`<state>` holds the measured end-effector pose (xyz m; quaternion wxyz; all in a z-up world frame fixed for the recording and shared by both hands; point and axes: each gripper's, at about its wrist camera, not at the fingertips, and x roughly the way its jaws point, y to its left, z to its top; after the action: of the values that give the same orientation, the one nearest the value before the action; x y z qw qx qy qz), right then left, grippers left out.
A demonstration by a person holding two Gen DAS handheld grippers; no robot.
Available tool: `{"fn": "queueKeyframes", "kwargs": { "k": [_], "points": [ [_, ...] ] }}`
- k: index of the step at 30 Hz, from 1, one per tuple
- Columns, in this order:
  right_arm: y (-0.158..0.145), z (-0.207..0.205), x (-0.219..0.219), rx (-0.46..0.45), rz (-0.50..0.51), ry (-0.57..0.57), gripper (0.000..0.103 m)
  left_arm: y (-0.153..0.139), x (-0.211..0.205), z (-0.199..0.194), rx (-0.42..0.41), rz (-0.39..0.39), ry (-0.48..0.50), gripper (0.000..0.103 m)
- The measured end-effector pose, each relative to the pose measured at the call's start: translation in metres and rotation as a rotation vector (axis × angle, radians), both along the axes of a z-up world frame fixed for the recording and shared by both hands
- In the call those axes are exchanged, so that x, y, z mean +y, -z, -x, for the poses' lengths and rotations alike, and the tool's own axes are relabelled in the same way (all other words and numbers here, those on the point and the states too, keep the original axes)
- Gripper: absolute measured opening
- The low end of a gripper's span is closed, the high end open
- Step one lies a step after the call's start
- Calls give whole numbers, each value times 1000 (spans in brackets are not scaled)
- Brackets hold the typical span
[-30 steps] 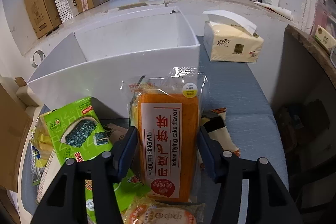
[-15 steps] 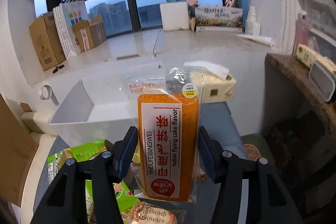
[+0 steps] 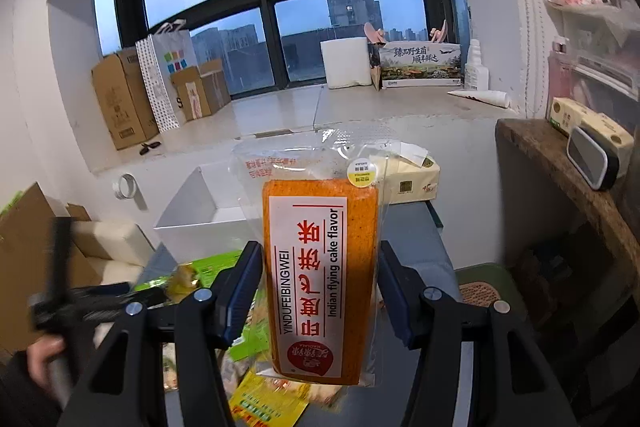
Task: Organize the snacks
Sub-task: 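Carry the orange cake bag into the white box while left gripper grasps yellow chip bag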
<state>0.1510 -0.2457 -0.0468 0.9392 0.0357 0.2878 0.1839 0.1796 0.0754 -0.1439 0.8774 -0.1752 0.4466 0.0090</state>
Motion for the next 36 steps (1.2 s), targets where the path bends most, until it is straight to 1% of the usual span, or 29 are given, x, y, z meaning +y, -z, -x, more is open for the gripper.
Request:
{"fn": "queueKeyframes", "kwargs": {
  "k": [2, 4, 5, 6, 7, 9, 12, 16, 18, 19, 20, 22, 26, 29, 32, 36],
  "points": [
    [-2, 6, -2, -6, -2, -3, 61, 8, -2, -9, 18, -48, 10, 103],
    [-4, 9, -3, -16, 9, -3, 61, 17, -4, -17, 41, -52, 23, 103],
    [-4, 9, -4, -15, 8, -3, 61, 23, -4, -21, 78, -59, 14, 101],
    [-4, 10, -5, -12, 4, -4, 61, 27, -3, -23, 90, -52, 6, 94],
    [-3, 11, -8, -6, -12, 2, 61, 29, -2, -23, 91, -40, 5, 79],
    [-3, 13, -10, -4, -21, 6, 61, 33, -3, -23, 95, -45, 16, 58],
    [-4, 16, -11, -6, -21, 10, 61, 38, -2, -23, 91, -34, 15, 56],
    [-6, 17, -13, -8, -28, 12, 62, 37, -1, -20, 95, -50, 7, 56],
    [-6, 18, -12, -10, -31, 16, 62, 25, 2, -12, 73, -57, 1, 56],
    [-5, 18, -11, -6, -30, 9, 62, 13, 3, -6, 70, -64, 0, 56],
    [-4, 18, -10, -4, -30, 7, 62, 4, 3, -1, 47, -74, -6, 56],
    [-2, 17, -7, 3, -27, -3, 62, -13, 4, 9, -2, -93, -24, 56],
    [2, 12, 3, 8, -29, -30, 62, -63, 1, 29, -139, -132, -38, 56],
    [3, 0, 16, 14, -26, -63, 62, -100, -3, 25, -208, -145, -31, 56],
    [-1, -22, 33, 20, -34, -110, 62, -131, -7, 9, -259, -188, -30, 56],
    [-8, -63, 54, 32, -75, -172, 62, -151, -1, -15, -280, -203, -18, 56]
  ]
}}
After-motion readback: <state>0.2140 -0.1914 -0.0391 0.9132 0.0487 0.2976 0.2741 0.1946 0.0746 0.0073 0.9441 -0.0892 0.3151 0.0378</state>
